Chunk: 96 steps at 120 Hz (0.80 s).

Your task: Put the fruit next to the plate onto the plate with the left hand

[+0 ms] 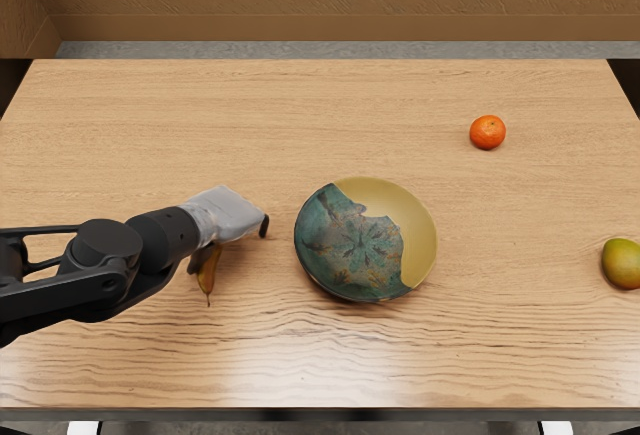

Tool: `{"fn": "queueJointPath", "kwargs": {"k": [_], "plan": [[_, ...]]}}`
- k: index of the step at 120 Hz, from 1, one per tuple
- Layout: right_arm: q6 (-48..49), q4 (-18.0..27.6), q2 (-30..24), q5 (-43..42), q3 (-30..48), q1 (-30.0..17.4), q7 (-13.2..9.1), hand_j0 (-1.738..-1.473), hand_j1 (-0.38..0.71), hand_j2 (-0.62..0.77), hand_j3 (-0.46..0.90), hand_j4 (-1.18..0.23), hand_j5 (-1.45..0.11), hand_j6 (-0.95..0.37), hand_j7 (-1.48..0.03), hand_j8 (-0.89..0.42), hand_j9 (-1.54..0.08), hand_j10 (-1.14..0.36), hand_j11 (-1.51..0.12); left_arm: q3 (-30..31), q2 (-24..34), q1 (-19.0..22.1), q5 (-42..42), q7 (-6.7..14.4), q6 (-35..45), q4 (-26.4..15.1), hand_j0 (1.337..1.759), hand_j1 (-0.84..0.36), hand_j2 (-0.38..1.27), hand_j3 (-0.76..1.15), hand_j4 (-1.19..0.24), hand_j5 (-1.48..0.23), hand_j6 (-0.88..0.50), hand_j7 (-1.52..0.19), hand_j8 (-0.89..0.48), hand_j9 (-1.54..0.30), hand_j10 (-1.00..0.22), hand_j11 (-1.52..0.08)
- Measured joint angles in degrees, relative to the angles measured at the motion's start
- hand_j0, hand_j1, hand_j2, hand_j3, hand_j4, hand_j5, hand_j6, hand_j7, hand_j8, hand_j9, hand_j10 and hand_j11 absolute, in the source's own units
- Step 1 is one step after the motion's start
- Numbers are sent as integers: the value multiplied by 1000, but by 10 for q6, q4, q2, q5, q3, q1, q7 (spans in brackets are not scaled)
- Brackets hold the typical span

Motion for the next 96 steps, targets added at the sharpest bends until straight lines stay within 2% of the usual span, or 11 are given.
{"fn": "queueJointPath", "kwargs": {"k": [21,44,96], "plan": [[0,0,0,0,0,0,0,-1658,-317,-5,0,-27,-35,-27,-35,-27,-35,-27,-35,0,0,0,-1,0,-2,1,1657,-73,378,0,-400,-528,-402,-525,-404,-523,-405,-520],[0,0,0,0,0,0,0,-1658,-317,-5,0,-27,-35,-27,-35,-27,-35,-27,-35,0,1,0,-2,0,-4,1,1656,-62,337,0,-424,-566,-427,-563,-429,-560,-430,-557],[0,0,0,0,0,0,0,-1658,-317,-5,0,-27,-34,-27,-34,-27,-34,-27,-34,-1,5,-2,-7,0,-5,1,1657,-163,371,0,-503,-668,-504,-665,-506,-663,-507,-660]]}}
